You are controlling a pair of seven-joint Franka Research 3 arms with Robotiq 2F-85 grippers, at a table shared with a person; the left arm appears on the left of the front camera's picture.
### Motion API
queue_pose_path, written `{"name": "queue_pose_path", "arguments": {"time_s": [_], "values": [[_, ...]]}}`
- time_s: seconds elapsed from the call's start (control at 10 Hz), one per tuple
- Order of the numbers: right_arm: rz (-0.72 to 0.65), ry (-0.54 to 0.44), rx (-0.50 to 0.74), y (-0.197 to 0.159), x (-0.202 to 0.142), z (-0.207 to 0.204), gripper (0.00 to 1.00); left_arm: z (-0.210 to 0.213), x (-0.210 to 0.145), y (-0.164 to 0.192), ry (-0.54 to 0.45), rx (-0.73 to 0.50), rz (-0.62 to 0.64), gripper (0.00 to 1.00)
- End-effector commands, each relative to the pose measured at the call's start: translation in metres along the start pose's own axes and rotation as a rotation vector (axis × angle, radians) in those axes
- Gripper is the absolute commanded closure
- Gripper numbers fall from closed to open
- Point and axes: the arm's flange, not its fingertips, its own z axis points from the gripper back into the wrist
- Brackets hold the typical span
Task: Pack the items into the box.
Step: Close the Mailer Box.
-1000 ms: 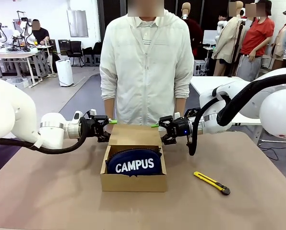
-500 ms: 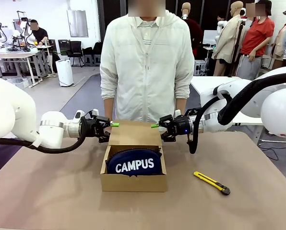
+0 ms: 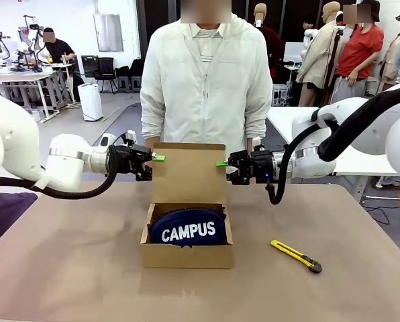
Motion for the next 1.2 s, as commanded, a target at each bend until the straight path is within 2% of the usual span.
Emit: {"name": "queue_pose_path", "arguments": {"time_s": [0.0, 0.1, 0.2, 0.7, 0.8, 0.9, 1.1], "values": [[0.126, -0.058, 0.042, 0.004, -0.023, 0.003, 0.35, -0.001, -0.021, -0.006, 0.006, 0.011, -0.061, 0.39], [0.117, -0.115, 0.039, 0.004, -0.023, -0.001, 0.35, 0.0, 0.0, 0.0, 0.0, 0.0, 0.0, 0.39], [0.059, -0.029, 0.013, 0.003, -0.005, 0.003, 0.35, 0.0, 0.0, 0.0, 0.0, 0.0, 0.0, 0.39], [0.078, -0.052, 0.016, 0.0, -0.011, 0.006, 0.35, 0.0, -0.007, 0.004, 0.002, 0.001, -0.011, 0.39], [0.185, -0.031, 0.028, 0.005, -0.014, 0.001, 0.35, -0.005, -0.007, -0.001, 0.032, 0.029, -0.144, 0.39], [0.281, -0.016, 0.071, 0.007, -0.018, -0.001, 0.35, -0.008, -0.009, -0.004, 0.055, 0.129, -0.31, 0.39], [0.486, -0.012, 0.093, 0.013, -0.035, 0.001, 0.35, -0.005, -0.02, -0.008, 0.034, 0.059, -0.523, 0.39]]}}
